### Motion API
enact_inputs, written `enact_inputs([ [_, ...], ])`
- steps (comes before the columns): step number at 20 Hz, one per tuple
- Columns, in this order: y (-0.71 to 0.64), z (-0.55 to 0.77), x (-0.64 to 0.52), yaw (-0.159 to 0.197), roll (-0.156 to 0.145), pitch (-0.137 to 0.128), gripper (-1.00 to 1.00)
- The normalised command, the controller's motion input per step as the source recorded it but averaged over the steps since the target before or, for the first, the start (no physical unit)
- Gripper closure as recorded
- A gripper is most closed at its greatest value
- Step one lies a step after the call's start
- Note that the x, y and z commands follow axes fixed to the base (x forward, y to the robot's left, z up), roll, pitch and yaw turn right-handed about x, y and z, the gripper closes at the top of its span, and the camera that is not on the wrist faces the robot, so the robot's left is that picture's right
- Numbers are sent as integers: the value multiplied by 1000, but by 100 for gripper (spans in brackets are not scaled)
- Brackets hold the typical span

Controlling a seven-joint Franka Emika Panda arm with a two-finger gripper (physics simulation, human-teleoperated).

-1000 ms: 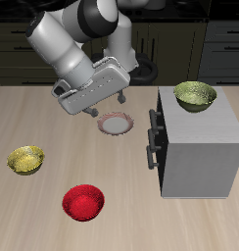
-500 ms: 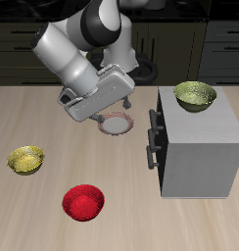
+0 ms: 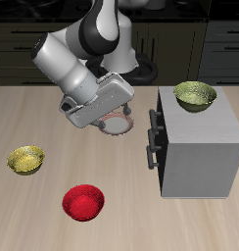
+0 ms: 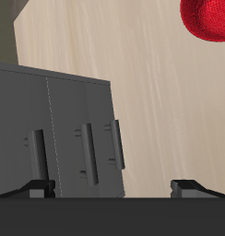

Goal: Open the middle drawer of the white cabinet

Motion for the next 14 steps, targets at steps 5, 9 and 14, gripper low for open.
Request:
enact_inputs([
  [5,-26,-5,-47,9,55,-1,-100],
  [9,-41,-44,-7,-40,35,11,-100],
  [14,70,15,-26,-60,78,-14,-100],
])
